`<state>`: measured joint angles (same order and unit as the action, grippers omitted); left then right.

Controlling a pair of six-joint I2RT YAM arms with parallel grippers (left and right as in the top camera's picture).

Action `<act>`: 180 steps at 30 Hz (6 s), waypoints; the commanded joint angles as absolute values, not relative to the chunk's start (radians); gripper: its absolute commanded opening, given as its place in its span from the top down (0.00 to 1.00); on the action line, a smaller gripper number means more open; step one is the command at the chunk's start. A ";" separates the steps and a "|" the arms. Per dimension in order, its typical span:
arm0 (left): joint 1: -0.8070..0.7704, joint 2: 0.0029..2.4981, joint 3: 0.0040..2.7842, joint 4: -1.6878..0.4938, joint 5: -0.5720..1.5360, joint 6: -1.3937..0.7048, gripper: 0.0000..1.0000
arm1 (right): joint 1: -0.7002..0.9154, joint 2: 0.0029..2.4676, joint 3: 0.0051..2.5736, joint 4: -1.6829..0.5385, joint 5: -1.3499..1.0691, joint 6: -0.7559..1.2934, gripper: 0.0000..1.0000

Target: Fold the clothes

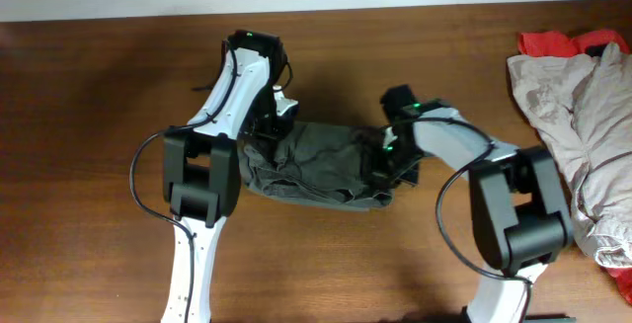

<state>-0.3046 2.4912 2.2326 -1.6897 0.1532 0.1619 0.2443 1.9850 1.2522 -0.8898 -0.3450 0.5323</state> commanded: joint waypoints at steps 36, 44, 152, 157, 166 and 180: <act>-0.283 2.336 2.147 -1.574 0.004 0.110 0.98 | 0.397 2.000 1.242 -0.621 -0.381 0.618 0.96; -0.252 2.336 2.040 -1.560 -0.023 0.101 0.99 | 0.287 2.000 1.242 -0.772 -0.305 0.653 0.96; -0.303 2.016 1.818 -1.041 -0.005 0.367 0.71 | 0.498 1.995 1.166 -0.582 -0.282 0.670 0.96; -0.302 2.002 1.833 -1.040 -0.004 0.366 0.71 | 0.378 1.987 1.219 -0.666 -0.175 0.498 0.96; -0.302 2.002 1.841 -1.044 0.017 0.327 0.58 | 0.271 1.981 1.397 -0.721 -0.049 0.127 0.95; -0.302 2.000 1.841 -0.986 0.135 0.284 0.58 | 0.311 1.973 1.477 -0.571 -0.431 0.414 0.96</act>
